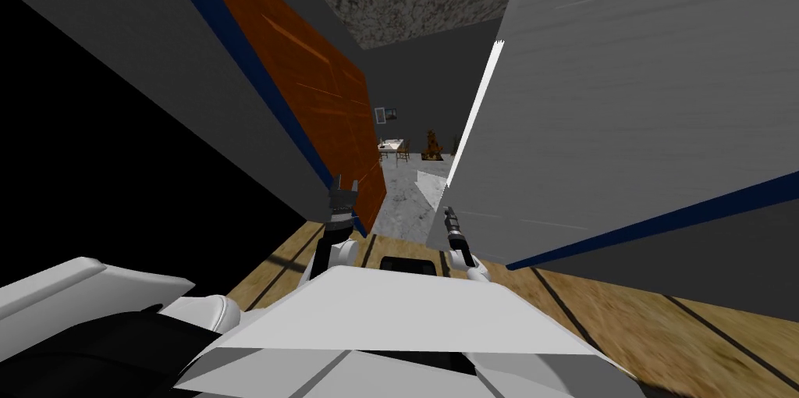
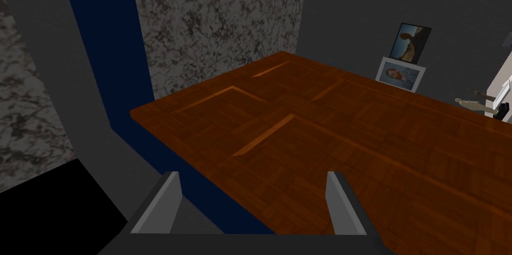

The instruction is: Push the door open

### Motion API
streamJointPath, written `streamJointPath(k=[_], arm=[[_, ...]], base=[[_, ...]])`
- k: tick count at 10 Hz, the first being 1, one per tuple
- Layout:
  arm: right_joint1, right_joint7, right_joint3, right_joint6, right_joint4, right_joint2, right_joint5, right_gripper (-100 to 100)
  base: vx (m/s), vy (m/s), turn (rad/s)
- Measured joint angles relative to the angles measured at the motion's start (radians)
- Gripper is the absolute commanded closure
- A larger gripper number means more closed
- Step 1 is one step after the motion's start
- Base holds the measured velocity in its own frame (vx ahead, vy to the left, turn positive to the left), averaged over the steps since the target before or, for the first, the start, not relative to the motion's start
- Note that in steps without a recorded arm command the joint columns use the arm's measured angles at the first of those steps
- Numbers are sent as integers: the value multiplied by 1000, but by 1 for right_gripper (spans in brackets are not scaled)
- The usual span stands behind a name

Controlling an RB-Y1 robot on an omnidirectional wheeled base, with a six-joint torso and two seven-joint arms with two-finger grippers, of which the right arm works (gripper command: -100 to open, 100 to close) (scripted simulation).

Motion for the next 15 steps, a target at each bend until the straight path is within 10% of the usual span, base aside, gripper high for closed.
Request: streamJointPath(k=[15], arm=[[18, 27, -62, 26, -23, 0, -32, 100]], base=[[109, 17, -24]])
